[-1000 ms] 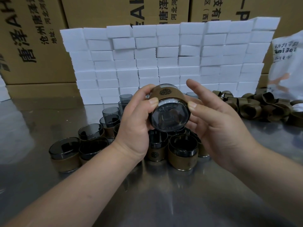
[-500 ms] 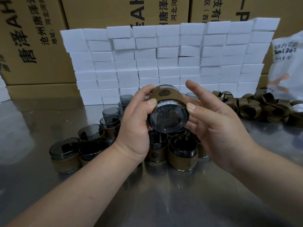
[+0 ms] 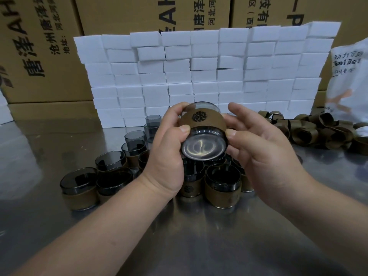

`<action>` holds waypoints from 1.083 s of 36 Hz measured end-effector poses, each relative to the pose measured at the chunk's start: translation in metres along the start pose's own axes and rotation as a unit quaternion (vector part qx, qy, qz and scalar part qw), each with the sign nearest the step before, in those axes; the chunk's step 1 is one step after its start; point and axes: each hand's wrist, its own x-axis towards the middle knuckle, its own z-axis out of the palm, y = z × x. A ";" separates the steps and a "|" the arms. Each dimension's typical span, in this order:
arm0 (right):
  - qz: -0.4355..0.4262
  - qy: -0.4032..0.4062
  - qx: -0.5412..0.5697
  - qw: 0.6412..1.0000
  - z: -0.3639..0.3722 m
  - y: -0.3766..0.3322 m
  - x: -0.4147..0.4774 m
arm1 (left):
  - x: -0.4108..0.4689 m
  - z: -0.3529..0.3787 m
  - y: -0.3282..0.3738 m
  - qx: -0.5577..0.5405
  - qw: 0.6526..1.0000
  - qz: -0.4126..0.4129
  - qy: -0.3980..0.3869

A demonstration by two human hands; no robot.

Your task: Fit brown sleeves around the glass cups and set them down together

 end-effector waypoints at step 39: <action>-0.051 -0.041 -0.125 0.990 0.002 0.000 -0.005 | -0.006 0.007 0.012 0.160 0.986 -0.023 -0.042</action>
